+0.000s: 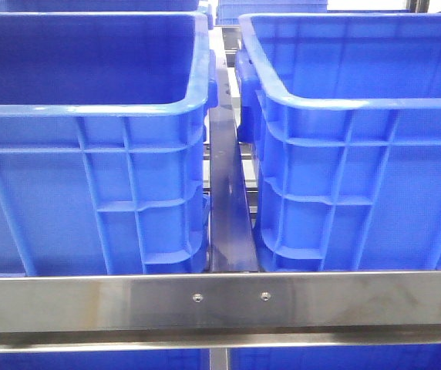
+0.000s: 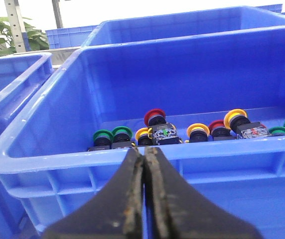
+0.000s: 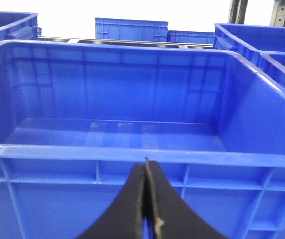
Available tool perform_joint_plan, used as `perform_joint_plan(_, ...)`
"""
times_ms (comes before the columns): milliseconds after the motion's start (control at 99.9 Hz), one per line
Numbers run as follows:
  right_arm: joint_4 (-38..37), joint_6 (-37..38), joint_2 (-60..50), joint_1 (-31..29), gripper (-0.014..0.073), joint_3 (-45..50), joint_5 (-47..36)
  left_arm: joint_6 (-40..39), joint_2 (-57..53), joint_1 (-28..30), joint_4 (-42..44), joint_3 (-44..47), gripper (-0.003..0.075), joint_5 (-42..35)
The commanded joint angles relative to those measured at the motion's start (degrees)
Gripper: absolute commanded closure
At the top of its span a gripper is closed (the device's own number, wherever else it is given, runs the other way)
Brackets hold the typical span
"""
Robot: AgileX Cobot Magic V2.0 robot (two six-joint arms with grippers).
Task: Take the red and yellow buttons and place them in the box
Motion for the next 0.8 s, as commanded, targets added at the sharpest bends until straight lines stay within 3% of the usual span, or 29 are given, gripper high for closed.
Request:
perform_joint_plan(0, -0.28, 0.1, -1.37, -0.34, 0.0652, -0.95, -4.21, -0.56, -1.73, -0.01, 0.03, 3.02, 0.074, -4.37)
perform_joint_plan(791, -0.28, 0.1, -1.37, -0.34, 0.0652, -0.95, -4.21, -0.56, -1.73, -0.01, 0.03, 3.02, 0.074, -5.64)
